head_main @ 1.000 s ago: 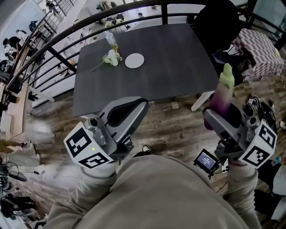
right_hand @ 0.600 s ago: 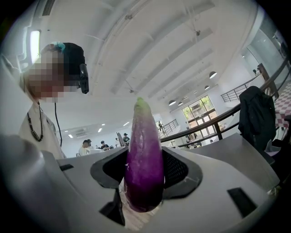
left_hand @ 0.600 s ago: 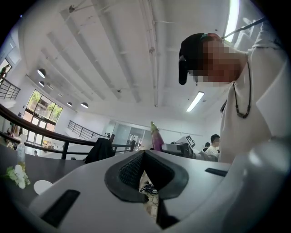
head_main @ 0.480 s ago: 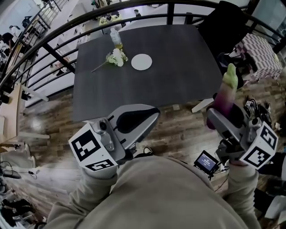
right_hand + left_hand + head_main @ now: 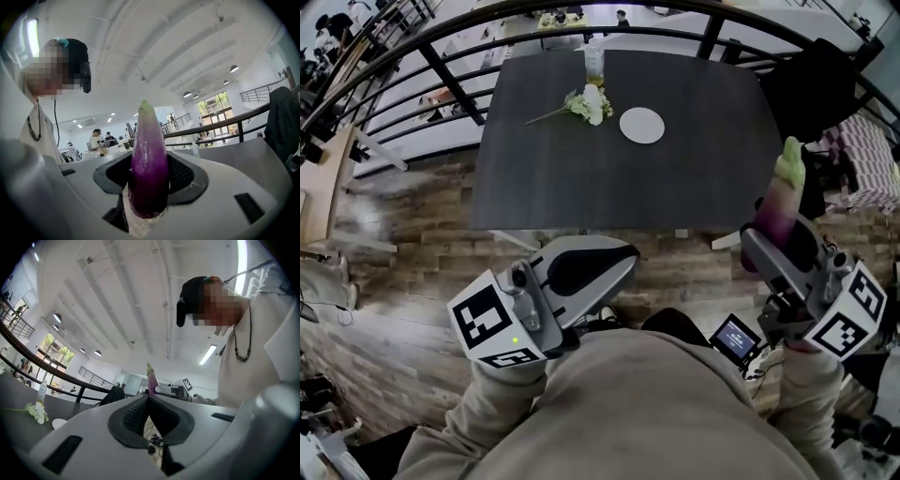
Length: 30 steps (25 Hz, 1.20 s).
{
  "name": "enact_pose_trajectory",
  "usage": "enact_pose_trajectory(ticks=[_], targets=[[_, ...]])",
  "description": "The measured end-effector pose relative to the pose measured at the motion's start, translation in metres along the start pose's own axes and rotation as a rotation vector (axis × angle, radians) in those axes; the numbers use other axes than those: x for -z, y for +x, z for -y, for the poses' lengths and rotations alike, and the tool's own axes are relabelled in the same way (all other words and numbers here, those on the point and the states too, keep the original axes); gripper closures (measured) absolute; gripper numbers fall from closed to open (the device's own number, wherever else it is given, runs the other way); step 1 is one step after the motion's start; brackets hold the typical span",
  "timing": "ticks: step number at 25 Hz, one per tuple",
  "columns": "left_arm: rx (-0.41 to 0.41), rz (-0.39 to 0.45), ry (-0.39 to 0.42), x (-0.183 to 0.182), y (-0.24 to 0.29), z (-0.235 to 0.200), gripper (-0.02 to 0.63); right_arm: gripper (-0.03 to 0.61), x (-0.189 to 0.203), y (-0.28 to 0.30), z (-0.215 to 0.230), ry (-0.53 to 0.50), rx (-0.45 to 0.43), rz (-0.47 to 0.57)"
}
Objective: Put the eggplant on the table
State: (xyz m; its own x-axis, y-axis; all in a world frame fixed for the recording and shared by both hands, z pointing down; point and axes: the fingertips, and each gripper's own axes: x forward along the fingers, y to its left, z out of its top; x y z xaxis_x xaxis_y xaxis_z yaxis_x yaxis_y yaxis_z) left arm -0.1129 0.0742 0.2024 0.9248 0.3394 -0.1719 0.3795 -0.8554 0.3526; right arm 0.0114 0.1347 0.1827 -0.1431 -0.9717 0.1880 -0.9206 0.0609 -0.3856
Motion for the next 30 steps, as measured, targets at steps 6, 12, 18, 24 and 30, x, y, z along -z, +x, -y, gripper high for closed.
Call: enact_pose_trajectory(ticks=[6,12,18,24,30], targets=[[-0.091,0.028,-0.027,0.001,-0.034,-0.020,0.609,0.356,-0.008,0.039,-0.005,-0.035,-0.053,-0.033],[-0.193,0.037,-0.022,-0.004,-0.054,-0.032,0.609,0.356,-0.004,0.063,0.002,-0.019,-0.115,-0.039],[-0.240,0.022,0.008,-0.003,-0.048,-0.049,0.609,0.356,-0.012,0.085,0.016,-0.016,-0.184,-0.034],[-0.211,0.033,-0.013,-0.010,-0.009,-0.071,0.609,0.356,-0.020,0.094,0.056,0.012,-0.199,-0.040],[-0.228,-0.012,0.003,-0.004,0.040,-0.109,0.609,0.356,-0.039,0.093,0.117,0.036,-0.213,0.005]])
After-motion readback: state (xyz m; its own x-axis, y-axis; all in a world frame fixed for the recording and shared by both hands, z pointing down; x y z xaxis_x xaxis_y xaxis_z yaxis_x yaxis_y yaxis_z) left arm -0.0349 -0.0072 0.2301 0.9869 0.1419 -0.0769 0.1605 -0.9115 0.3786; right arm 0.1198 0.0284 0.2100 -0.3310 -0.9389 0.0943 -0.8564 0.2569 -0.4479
